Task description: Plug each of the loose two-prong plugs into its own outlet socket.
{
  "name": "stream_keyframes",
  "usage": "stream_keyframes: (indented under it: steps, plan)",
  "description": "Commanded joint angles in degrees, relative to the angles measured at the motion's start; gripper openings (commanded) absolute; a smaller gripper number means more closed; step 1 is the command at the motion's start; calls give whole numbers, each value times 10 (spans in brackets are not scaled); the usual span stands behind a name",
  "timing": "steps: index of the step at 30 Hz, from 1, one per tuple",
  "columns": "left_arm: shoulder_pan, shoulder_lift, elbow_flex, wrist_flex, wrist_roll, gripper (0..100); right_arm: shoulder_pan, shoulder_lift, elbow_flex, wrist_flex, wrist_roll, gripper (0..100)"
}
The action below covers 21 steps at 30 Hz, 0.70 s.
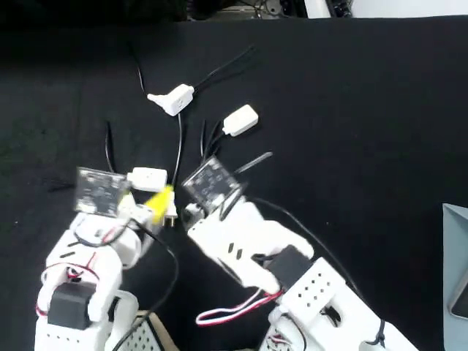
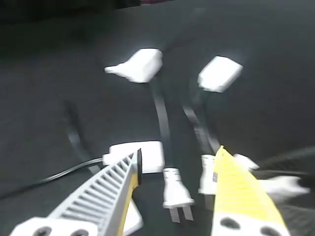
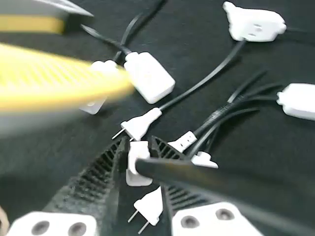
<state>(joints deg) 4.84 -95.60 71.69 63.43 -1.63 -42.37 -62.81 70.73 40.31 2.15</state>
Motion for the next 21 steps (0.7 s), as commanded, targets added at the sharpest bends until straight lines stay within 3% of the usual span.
stream_keyframes:
  steps: [1,6,9,15,21]
  plan:
    - [-139,4,-34,1,-23,251,29,2,0,-9,-22,11]
    - [-235,34,-28,15,-135,253,37,2,26,-27,-23,11]
    - [-266,93,-34,16,-173,309,37,2,39,-47,-24,11]
    - [-270,277,-91,22,-196,324,37,2,42,-48,-24,11]
    - [-269,482,-151,-33,-152,324,38,2,43,-45,-24,11]
